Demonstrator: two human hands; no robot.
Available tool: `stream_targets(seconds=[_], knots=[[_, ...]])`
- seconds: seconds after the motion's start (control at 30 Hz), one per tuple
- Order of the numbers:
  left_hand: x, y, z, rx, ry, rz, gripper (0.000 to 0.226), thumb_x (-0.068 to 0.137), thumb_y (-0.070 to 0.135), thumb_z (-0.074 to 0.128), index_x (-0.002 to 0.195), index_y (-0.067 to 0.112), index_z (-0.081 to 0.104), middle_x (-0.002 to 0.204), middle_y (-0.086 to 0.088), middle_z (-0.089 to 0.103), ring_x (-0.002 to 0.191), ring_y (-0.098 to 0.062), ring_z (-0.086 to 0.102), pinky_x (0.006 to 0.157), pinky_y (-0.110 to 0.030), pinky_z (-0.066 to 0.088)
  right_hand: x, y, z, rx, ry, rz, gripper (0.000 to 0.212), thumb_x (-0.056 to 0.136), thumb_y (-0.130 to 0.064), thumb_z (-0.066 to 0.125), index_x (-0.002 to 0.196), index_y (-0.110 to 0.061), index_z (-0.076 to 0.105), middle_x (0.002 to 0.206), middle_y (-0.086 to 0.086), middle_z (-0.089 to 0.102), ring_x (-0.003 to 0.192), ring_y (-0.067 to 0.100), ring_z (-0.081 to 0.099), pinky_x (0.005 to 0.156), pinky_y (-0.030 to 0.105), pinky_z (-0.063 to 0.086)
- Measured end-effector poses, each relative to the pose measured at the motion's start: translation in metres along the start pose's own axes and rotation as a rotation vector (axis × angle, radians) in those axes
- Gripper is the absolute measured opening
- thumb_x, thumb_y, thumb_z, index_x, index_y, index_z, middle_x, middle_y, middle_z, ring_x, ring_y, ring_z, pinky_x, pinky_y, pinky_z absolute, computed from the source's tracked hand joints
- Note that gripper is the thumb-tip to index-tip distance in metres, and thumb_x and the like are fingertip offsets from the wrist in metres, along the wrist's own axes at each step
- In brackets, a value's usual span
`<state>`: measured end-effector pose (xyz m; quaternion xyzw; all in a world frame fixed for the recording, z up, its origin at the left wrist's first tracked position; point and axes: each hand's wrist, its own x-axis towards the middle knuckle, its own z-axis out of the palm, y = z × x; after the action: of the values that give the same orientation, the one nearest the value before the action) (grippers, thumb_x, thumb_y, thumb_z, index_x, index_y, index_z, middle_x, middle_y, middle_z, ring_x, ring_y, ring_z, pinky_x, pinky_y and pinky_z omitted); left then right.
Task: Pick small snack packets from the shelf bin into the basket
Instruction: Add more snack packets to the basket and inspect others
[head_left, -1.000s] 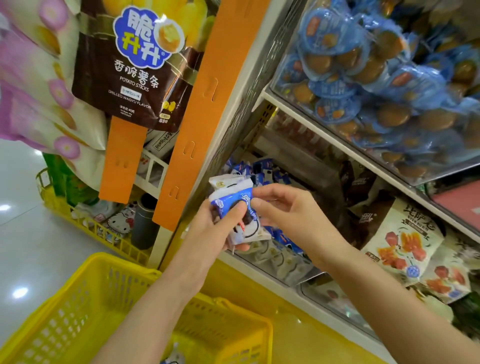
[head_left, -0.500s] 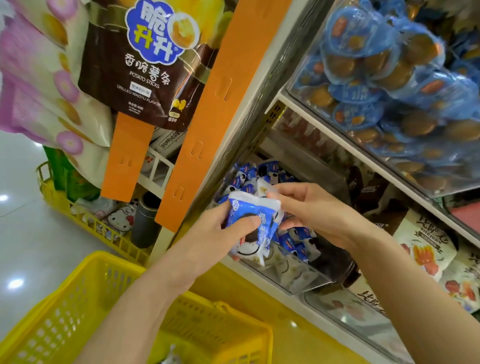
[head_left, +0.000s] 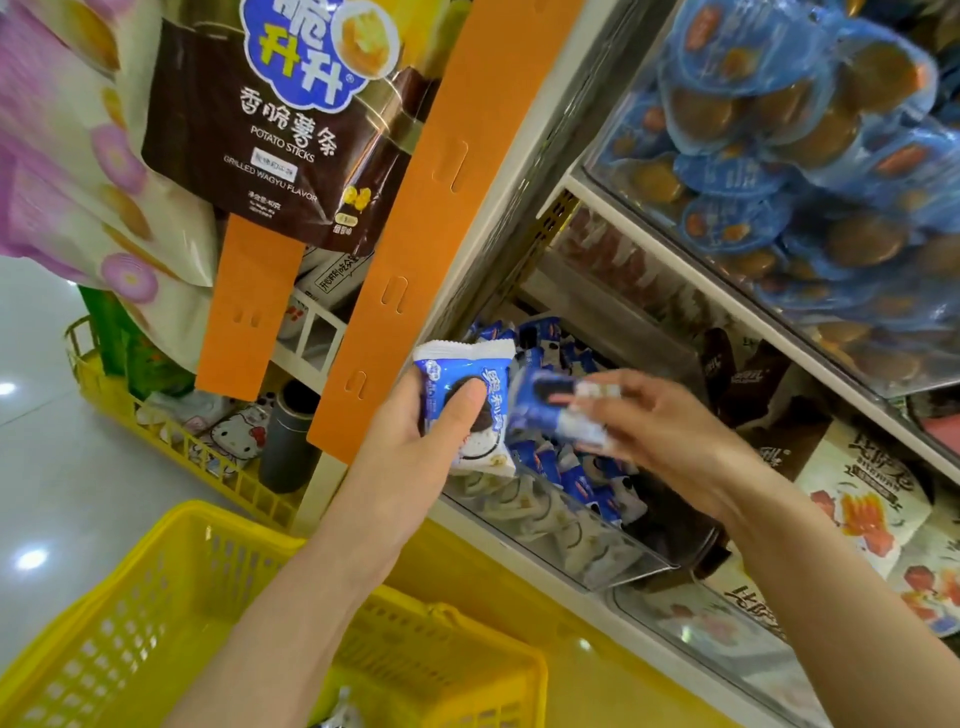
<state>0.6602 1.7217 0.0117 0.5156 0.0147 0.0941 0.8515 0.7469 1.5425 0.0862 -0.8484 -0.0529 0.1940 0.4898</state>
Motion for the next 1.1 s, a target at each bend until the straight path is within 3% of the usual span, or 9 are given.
stream_targets(seconds=[0.1,0.17,0.3,0.53,0.73,0.8,0.9,1.0,1.1], knots=[[0.001,0.0,0.0,0.022,0.041,-0.033,0.052,0.068,0.048,0.053,0.118,0.034,0.052,0.102,0.008,0.068,0.082,0.004,0.066,0.057,-0.007,0.047,0.031,0.011,-0.021,-0.012,0.476,-0.052,0.026,0.079,-0.02,0.07,0.101,-0.012,0.059,0.091,-0.001,0.063,0.071,0.008,0.068,0.06,0.016,0.054],[0.002,-0.003,0.001,0.026,0.058,-0.071,0.044,0.07,0.045,0.054,0.113,0.034,0.053,0.099,0.006,0.069,0.08,0.002,0.067,0.058,-0.011,0.049,0.056,0.022,-0.036,-0.153,0.717,-0.038,0.03,0.082,-0.024,0.07,0.107,-0.014,0.056,0.096,0.001,0.062,0.085,0.015,0.064,0.074,0.026,0.054],[0.006,-0.01,0.003,-0.017,0.06,-0.156,0.028,0.09,0.03,0.05,0.118,0.033,0.05,0.102,0.008,0.068,0.083,0.002,0.067,0.068,-0.016,0.051,0.103,0.042,-0.051,-0.334,0.896,0.048,0.026,0.086,-0.017,0.064,0.109,-0.007,0.059,0.114,0.014,0.062,0.101,0.025,0.059,0.082,0.033,0.047],[0.013,-0.01,0.002,-0.152,0.031,-0.242,0.022,0.092,0.012,0.049,0.101,0.03,0.057,0.077,0.007,0.071,0.069,0.0,0.066,0.057,-0.016,0.05,0.142,0.064,-0.046,-0.402,0.848,0.195,0.015,0.089,-0.007,0.057,0.102,-0.003,0.063,0.111,0.016,0.062,0.106,0.029,0.058,0.084,0.03,0.045],[0.015,-0.01,0.003,-0.097,-0.013,-0.239,0.02,0.091,0.016,0.05,0.095,0.035,0.055,0.098,0.001,0.066,0.07,0.003,0.063,0.058,-0.016,0.046,0.146,0.079,-0.043,-0.299,0.723,0.282,0.02,0.088,0.003,0.052,0.075,-0.012,0.053,0.099,0.014,0.06,0.104,0.032,0.058,0.091,0.042,0.049],[0.014,-0.01,0.004,-0.092,-0.018,-0.237,0.02,0.092,0.016,0.049,0.092,0.035,0.054,0.094,0.002,0.065,0.055,0.008,0.058,0.052,-0.011,0.045,0.142,0.078,-0.045,-0.322,0.623,0.303,0.013,0.091,-0.005,0.052,0.099,-0.006,0.061,0.09,0.008,0.06,0.088,0.024,0.06,0.078,0.031,0.052],[0.013,-0.01,0.006,-0.092,-0.028,-0.226,0.018,0.091,0.016,0.05,0.092,0.034,0.054,0.093,0.004,0.065,0.051,0.007,0.057,0.057,-0.013,0.044,0.138,0.073,-0.046,-0.289,0.577,0.269,0.035,0.098,-0.019,0.039,0.124,0.001,0.052,0.069,-0.003,0.044,0.059,0.008,0.042,0.048,0.015,0.041],[0.012,-0.011,0.007,-0.091,-0.026,-0.197,0.02,0.091,0.015,0.051,0.096,0.035,0.053,0.096,0.009,0.067,0.074,0.005,0.066,0.068,-0.017,0.048,0.133,0.056,-0.033,-0.36,0.649,0.223,0.033,0.1,-0.027,0.031,0.113,-0.008,0.054,0.087,0.008,0.055,0.075,0.017,0.054,0.071,0.025,0.049],[0.01,-0.012,0.007,-0.025,-0.005,-0.154,0.021,0.09,0.019,0.053,0.102,0.035,0.05,0.102,0.009,0.065,0.082,0.006,0.065,0.06,-0.011,0.049,0.108,0.037,-0.004,-0.3,0.645,-0.009,0.029,0.1,-0.03,0.034,0.113,-0.013,0.053,0.089,0.0,0.058,0.071,0.01,0.054,0.059,0.019,0.044]])
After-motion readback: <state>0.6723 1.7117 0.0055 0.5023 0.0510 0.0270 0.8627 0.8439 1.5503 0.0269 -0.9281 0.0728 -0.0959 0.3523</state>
